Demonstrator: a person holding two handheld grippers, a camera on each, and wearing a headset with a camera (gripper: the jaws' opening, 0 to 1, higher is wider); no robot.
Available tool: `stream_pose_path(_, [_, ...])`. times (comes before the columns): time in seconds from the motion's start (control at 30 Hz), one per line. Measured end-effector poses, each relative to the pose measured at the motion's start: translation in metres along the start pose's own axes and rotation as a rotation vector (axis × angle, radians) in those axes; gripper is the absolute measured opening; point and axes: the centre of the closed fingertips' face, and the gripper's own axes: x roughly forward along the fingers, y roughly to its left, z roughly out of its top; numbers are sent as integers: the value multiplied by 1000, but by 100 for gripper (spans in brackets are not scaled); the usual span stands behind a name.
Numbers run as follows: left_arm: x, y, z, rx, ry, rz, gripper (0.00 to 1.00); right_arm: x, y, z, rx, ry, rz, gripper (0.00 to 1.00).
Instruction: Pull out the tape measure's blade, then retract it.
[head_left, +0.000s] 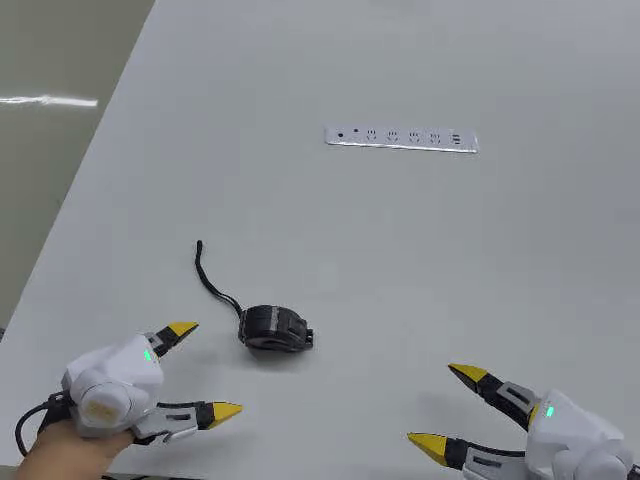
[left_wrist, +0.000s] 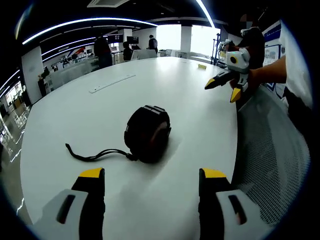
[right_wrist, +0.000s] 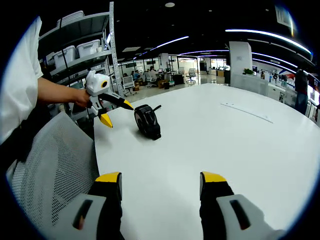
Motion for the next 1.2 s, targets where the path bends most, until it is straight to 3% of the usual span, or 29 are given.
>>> stream_pose_path(0.3, [12,4,1,35,20,-30,72,8,-2,1,-6,0,22,62])
stream_pose_path(0.67, [25,13,13,69,19,-51,70,18,-5,3,-12,7,43,61])
stream_pose_path(1.2, [44,16,20,116,37,-93,67,31,-8,9,-36,13,77,60])
